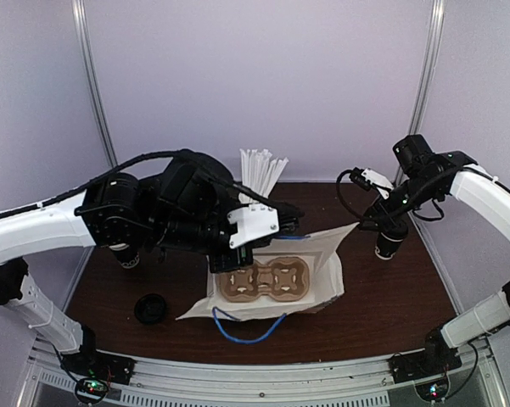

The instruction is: Pack the takeout coffee

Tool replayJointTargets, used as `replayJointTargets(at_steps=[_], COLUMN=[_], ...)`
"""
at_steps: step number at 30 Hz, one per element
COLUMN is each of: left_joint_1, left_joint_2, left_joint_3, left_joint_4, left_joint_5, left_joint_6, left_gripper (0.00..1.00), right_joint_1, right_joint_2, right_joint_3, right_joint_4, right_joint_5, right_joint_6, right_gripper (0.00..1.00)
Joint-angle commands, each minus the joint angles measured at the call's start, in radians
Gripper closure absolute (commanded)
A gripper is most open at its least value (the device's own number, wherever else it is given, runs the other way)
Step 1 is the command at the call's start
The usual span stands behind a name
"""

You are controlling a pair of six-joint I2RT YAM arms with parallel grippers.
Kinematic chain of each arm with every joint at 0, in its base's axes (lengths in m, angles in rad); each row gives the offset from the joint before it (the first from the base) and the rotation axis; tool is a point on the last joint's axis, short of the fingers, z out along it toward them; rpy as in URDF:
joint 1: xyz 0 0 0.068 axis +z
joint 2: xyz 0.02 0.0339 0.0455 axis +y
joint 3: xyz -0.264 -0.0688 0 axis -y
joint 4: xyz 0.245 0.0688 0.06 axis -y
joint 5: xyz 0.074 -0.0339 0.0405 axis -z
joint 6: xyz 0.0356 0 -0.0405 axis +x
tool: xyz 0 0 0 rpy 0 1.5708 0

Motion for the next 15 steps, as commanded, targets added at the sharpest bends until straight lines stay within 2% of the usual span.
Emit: replayJointTargets(at_steps=[1,9,15], left_joint_1=[-0.081,-0.204,-0.271], left_joint_2=[-0.027,-0.022,-0.046], left_joint_3=[-0.011,-0.024,-0.04], left_joint_4=[0.037,-0.08,-0.089], left_joint_5=[-0.079,-0.143,-0.18], left_joint_6=[-0.075,-0.142,-0.201], left_gripper=[1.0,1.0,1.0], right_joint_1=[-0.005,-0.005,-0.005], right_joint_2=[-0.023,0.003,0.007], right_joint_3=[-0.021,-0.017,-0.009], right_joint_4=[0.026,0.023,0.003], right_joint_5=[0.016,-0.001,0.008], right_joint_6=[-0.006,-0.006,-0.021], right_gripper=[0.43,0.43,0.42])
